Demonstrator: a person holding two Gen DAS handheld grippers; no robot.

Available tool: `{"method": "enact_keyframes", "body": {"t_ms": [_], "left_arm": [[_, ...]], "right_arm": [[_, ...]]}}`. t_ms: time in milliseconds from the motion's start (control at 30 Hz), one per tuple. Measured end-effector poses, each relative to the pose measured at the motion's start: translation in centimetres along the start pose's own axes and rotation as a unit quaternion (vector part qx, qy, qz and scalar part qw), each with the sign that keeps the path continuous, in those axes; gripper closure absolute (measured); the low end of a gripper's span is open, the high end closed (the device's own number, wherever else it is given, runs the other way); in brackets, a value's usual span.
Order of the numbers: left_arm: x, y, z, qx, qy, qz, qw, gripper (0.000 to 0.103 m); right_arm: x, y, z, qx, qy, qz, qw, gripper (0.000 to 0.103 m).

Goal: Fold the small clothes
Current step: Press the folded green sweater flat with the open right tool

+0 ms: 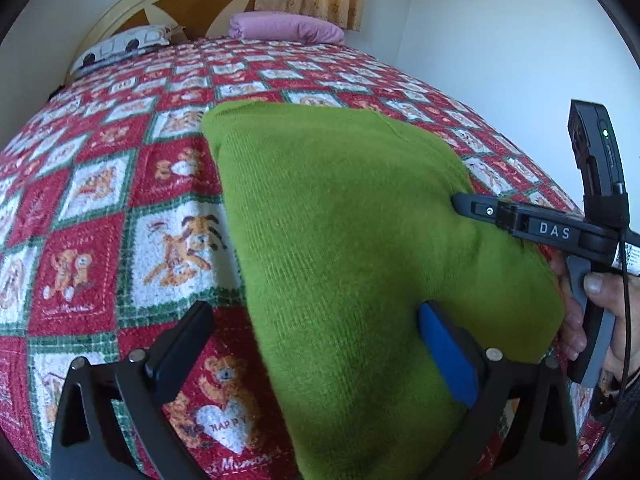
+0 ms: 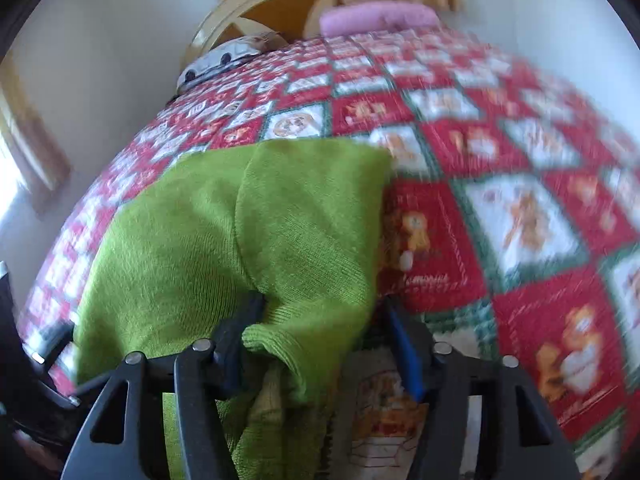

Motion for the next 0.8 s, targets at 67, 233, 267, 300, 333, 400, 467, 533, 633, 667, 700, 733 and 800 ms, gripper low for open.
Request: {"method": "enact_keyframes", "body": {"t_ms": [67, 233, 267, 300, 333, 400, 467, 533, 633, 667, 700, 733, 800], "left_arm": [[0.1, 0.1, -0.2, -0.003, 0.004, -0.006, 1.0000, 0.000], [-0.2, 0.2, -0.5, -0.010, -0.004, -0.003, 0.9999, 0.000], [-0.2, 0.2, -0.5, -0.010, -0.004, -0.003, 0.9999, 0.000], [-0.2, 0.2, -0.5, -0.010, -0.003, -0.004, 0.9999, 0.000], [-0.1, 0.2, -0.5, -0.011, -0.002, -0.003, 0.9999, 0.000], [-0.2, 0.2, -0.5, -0.009, -0.003, -0.001, 0.9999, 0.000], [-0.3, 0.2, -0.5, -0.009, -0.004, 0.000, 1.0000, 0.000], [-0.3, 0.2, -0.5, -0.008, -0.004, 0.001, 1.0000, 0.000], [-0.5, 0.3, -0.5, -0.008, -0.003, 0.001, 1.0000, 0.000], [-0.8, 0.4, -0.7, -0.009, 0.001, 0.002, 1.0000, 0.000], [-0.9, 0.5, -0.6, -0.010, 0.002, 0.003, 0.9999, 0.000], [-1.3, 0.9, -0.5, -0.015, -0.004, 0.004, 0.9999, 0.000], [-1.9, 1.9, 0.0, -0.037, -0.018, 0.005, 0.9991, 0.000]], "right_arm": [[-1.0, 0.2, 0.1, -0.004, -0.008, -0.017, 1.000, 0.042], [-6.2, 4.2, 0.5, -0.085, -0.086, -0.087, 0.989, 0.042], [-7.0, 4.9, 0.6, -0.096, -0.097, -0.088, 0.987, 0.042], [-7.9, 5.9, 0.6, -0.110, -0.110, -0.087, 0.984, 0.042], [-8.5, 6.8, 0.4, -0.124, -0.118, -0.082, 0.982, 0.042], [-8.6, 8.3, -0.2, -0.152, -0.112, -0.061, 0.980, 0.042], [-7.2, 9.0, -1.6, -0.174, -0.077, -0.042, 0.981, 0.042], [-5.2, 7.4, -2.8, -0.166, -0.040, -0.052, 0.984, 0.044], [-3.3, 5.1, -4.4, -0.154, -0.009, -0.037, 0.987, 0.048], [-3.6, 5.0, -4.6, -0.166, -0.013, -0.032, 0.986, 0.048], [-3.7, 5.0, -4.8, -0.171, -0.008, -0.035, 0.985, 0.048], [-3.8, 4.9, -4.9, -0.173, -0.004, -0.040, 0.984, 0.048], [-4.6, 4.9, -4.8, -0.172, -0.005, -0.023, 0.985, 0.048]]}}
Point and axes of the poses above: each gripper's, at about its wrist camera, not at the fingertips, and x roughly the way its jaws point, y to its left, z to its top, the point moved 10 cm from there along x, roughly the way its jaws point, and after that the axes turned 4 degrees about y, right-handed, at the moved point
